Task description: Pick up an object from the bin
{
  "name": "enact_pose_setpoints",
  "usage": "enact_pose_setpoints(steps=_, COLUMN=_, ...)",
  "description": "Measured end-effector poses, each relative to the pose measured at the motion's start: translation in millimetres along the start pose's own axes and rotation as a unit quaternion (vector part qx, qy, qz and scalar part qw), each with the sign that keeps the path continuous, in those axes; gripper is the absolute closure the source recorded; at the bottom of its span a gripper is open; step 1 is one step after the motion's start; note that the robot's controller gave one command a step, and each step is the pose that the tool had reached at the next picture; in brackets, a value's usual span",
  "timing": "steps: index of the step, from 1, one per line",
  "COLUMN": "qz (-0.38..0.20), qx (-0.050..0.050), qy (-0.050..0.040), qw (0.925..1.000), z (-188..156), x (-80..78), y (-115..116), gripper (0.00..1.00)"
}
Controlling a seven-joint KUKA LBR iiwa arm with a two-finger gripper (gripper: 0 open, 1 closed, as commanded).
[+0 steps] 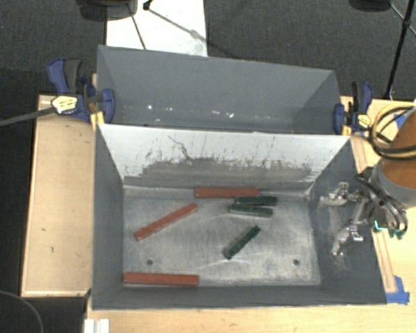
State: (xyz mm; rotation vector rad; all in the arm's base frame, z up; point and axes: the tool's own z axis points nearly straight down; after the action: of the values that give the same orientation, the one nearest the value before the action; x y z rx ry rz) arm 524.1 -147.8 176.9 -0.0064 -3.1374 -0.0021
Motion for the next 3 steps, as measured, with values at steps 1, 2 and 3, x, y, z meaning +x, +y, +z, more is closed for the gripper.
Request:
enact_pose_setpoints(steps=1, qz=-0.002, qx=0.001, qy=-0.0036, qw=1.0, z=-4, x=-1.9, y=0, gripper=0.0)
enact_pose_setpoints(steps=2, qz=-0.028, qx=0.002, qy=-0.0058, qw=0.9996, z=32, x=-19.0, y=44, gripper=0.0)
enact_pose_setpoints(steps=3, qz=-0.016, qx=-0.001, qy=-0.0033, qw=0.9999, z=65, x=-23.4, y=71, gripper=0.0)
